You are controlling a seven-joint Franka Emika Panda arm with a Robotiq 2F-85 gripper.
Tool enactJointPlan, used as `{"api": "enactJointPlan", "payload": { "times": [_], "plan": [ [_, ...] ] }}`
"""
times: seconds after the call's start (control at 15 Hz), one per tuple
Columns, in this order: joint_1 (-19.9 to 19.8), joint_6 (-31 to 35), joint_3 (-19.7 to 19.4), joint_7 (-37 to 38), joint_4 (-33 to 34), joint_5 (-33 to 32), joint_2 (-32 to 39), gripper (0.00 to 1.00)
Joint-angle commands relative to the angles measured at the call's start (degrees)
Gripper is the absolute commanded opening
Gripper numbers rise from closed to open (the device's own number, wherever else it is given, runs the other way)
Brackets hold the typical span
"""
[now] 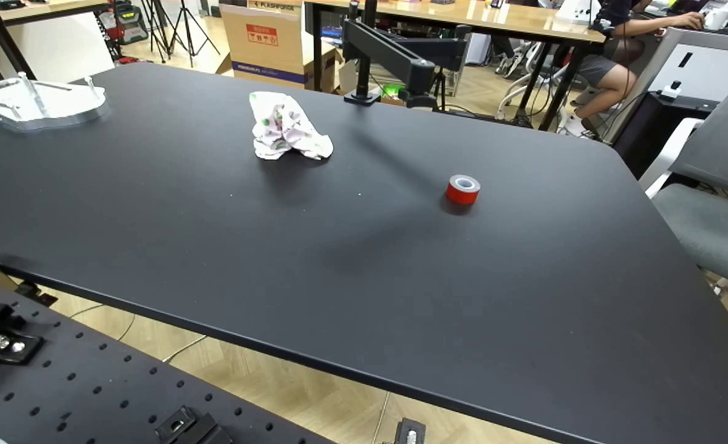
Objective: Hang the white and green cloth on the black stand
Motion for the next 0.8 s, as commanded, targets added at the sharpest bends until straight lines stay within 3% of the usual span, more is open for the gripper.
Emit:
{"api": "enactJointPlan", "payload": {
  "times": [0.0,0.33,0.73],
  "plan": [
    [1.51,9.64,4.99,5.24,-3.38,-4.32,2.03,1.00],
    [5.14,16.03,11.38,10.57,-7.26,-7.57,5.12,1.00],
    [7.19,19.38,14.30,14.58,-8.72,-7.73,8.88,1.00]
  ]
}}
